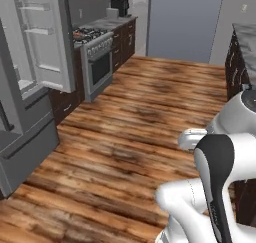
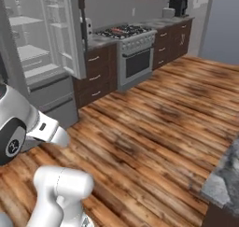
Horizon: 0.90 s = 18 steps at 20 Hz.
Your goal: Place the cold items (squash and kiwi) from the fridge in one tupperware on the dining counter. Place the warm items (kebab skewer and hot dog) in the stove area in another tupperware.
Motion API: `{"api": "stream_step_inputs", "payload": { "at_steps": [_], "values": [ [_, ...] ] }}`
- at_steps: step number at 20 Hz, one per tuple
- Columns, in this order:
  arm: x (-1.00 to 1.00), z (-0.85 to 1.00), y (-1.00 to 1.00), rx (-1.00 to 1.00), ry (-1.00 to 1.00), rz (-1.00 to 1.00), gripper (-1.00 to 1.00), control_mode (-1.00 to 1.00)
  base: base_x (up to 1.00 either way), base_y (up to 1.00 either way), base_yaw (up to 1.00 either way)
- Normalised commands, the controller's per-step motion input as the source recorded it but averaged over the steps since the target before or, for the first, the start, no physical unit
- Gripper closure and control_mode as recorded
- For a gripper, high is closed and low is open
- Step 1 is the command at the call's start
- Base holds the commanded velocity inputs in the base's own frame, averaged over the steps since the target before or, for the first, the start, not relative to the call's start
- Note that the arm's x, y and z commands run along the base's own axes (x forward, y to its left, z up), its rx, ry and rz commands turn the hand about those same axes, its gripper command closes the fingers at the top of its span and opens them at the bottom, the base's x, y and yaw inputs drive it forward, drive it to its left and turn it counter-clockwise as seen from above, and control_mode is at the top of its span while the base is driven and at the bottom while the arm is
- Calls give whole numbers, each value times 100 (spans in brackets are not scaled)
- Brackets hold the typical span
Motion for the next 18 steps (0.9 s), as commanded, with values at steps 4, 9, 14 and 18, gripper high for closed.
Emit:
{"api": "stream_step_inputs", "payload": {
  "at_steps": [4,9,14,18],
  "values": [
    [0,0,0,0,0,0,-100,100,100,41,-4],
    [0,0,0,0,0,0,-100,100,100,11,0],
    [0,0,0,0,0,0,-100,100,100,0,0],
    [0,0,0,0,0,0,-100,100,100,0,1]
  ]
}}
